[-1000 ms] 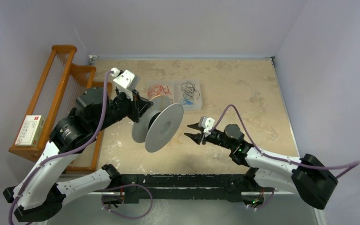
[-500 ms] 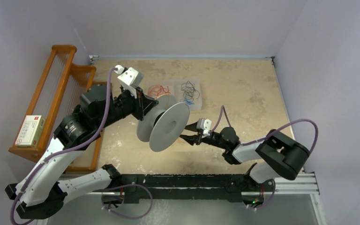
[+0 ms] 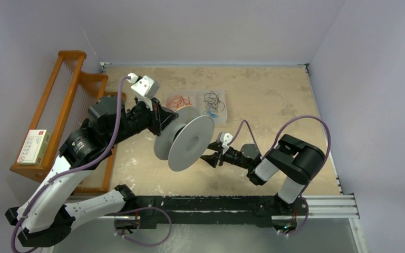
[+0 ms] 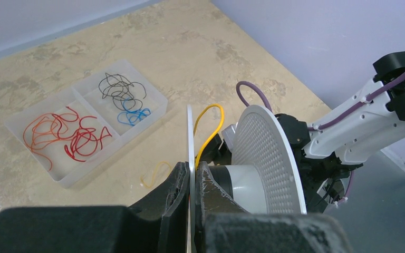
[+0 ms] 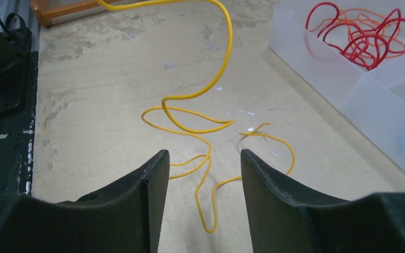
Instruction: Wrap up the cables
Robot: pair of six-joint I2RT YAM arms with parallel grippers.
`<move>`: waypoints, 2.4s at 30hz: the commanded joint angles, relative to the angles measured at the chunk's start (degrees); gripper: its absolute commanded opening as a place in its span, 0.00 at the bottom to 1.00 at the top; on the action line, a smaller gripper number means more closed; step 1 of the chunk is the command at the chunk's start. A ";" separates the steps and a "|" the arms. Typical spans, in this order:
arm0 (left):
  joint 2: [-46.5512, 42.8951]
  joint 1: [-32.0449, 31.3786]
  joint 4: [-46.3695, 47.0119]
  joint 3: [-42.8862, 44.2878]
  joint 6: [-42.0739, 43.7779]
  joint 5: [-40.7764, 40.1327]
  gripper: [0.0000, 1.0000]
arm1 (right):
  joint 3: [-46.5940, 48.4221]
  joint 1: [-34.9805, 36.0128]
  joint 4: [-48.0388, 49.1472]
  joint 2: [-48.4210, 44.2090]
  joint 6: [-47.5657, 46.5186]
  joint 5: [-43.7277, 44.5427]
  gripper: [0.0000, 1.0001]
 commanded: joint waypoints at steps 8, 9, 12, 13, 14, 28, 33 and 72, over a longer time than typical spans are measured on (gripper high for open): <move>-1.87 0.12 6.41 2.46 -1.35 1.11 0.00 | 3.03 0.15 27.79 0.97 -0.11 1.55 0.59; -1.90 0.12 6.28 2.46 -1.31 1.17 0.00 | 3.22 0.17 27.80 0.54 -0.45 1.30 0.59; -2.06 0.15 6.37 2.33 -1.28 1.21 0.00 | 4.16 0.17 27.43 -0.12 -0.97 0.02 0.59; -2.09 0.11 6.35 2.31 -1.27 1.22 0.00 | 4.59 0.17 27.15 -0.17 -1.05 -0.31 0.59; -2.10 0.15 6.39 2.29 -1.27 1.27 0.00 | 4.88 0.17 27.19 -0.11 -1.09 -0.68 0.58; -2.31 0.12 7.68 1.06 -1.88 0.12 0.00 | 5.20 0.17 27.81 0.37 0.87 -5.50 0.03; -2.55 0.14 12.38 -1.11 -5.06 -4.38 0.00 | 2.09 0.72 27.87 -2.10 3.17 -7.39 0.00; 10.36 0.14 25.64 -7.40 -1.44 -37.04 0.00 | 20.07 38.92 -38.64 -33.80 -18.02 9.30 0.00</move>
